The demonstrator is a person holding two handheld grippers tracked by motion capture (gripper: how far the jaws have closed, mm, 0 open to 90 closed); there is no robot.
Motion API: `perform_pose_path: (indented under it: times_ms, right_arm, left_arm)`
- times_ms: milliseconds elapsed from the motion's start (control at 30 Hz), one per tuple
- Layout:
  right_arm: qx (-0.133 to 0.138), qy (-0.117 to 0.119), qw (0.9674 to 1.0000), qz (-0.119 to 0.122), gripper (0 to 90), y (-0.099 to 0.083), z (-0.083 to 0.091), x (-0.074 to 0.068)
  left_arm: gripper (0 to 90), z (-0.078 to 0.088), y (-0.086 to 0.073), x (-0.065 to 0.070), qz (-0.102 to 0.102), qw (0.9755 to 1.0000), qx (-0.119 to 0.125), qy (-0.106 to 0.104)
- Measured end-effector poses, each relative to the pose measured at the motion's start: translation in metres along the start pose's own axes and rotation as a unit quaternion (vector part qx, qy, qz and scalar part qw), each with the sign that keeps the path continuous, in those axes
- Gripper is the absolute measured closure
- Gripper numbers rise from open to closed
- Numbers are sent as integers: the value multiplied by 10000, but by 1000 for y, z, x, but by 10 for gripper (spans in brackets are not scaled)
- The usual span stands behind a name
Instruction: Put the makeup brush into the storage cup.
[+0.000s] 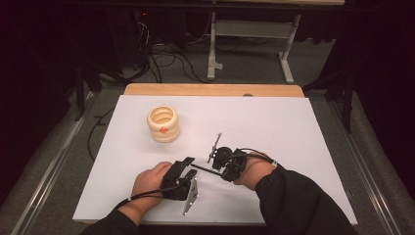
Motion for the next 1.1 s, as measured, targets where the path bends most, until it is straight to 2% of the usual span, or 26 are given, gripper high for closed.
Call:
perform_pose_path:
  times_ms: [433, 467, 567, 933, 1100]
  right_arm:
    - [21, 36, 10000, 43, 856, 2, -2, -2]
    - [-56, 54, 9999, 79, 856, 3, -1, -2]
    - [23, 63, 10000, 60, 856, 4, -2, -3]
    - [-33, 76, 9999, 81, 856, 5, -1, -4]
    - [-43, 83, 9999, 80, 856, 4, -1, -4]
  left_arm:
    - [693, 0, 0, 3, -263, 9996, -21, -38]
    - [706, 1, 0, 3, -281, 9996, -24, -33]
    - [721, 2, 1, 3, -337, 9994, -42, 5]
    - [807, 2, 1, 4, -428, 9991, 12, 57]
    - [818, 3, 1, 5, -591, 9982, -5, 52]
Point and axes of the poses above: each handheld gripper's, and its own axes: z roughly backward along the jaws, y roughly out of its top, x roughly to its right, the point moved 3 cm from there along -z, roughly forward along the jaws, and after that the axes turned 4 degrees about z, right-handed, at the moved point
